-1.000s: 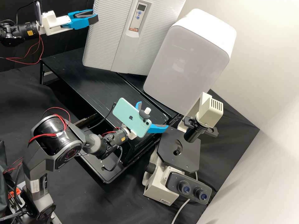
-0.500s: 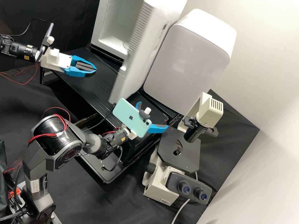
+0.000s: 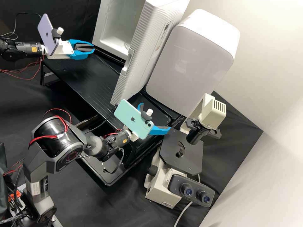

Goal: Open the incubator door

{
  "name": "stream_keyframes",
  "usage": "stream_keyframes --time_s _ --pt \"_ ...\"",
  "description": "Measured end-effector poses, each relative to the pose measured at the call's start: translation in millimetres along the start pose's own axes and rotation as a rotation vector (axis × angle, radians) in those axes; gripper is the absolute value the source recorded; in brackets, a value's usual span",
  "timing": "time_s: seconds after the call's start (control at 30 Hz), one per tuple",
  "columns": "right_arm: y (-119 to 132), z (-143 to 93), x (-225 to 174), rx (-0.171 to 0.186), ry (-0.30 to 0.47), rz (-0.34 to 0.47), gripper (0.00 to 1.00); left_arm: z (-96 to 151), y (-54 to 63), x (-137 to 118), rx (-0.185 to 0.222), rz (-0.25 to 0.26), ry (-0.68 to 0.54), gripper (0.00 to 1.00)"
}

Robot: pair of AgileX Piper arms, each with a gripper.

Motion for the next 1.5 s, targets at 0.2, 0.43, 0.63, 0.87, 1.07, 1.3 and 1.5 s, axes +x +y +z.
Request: stream_keyframes --time_s 0.2,0.43,0.63,0.87,1.07,1.3,1.5 --pt "0.0 0.0 0.0 0.000 0.000 0.000 1.00 -6.1 -2.4 1.4 0.061 0.013 0.148 1.00" --pt "0.0 0.0 0.0 0.000 0.000 0.000 1.00 -8.9 1.2 1.4 0.056 0.065 0.192 1.00" --pt "0.0 0.0 0.0 0.000 0.000 0.000 1.00 -12.1 5.4 0.4 0.007 0.191 0.186 1.00" --pt "0.0 0.0 0.0 0.000 0.000 0.000 1.00 -19.8 5.8 -1.2 -0.080 0.219 0.190 1.00" --pt "0.0 0.0 0.0 0.000 0.000 0.000 1.00 -22.5 6.9 -0.9 -0.125 0.231 0.160 1.00" --pt "0.0 0.0 0.0 0.000 0.000 0.000 1.00 -27.8 7.7 -1.1 -0.137 0.236 0.163 1.00" --pt "0.0 0.0 0.0 0.000 0.000 0.000 1.00 -31.5 7.8 -1.2 -0.152 0.239 0.170 1.00"
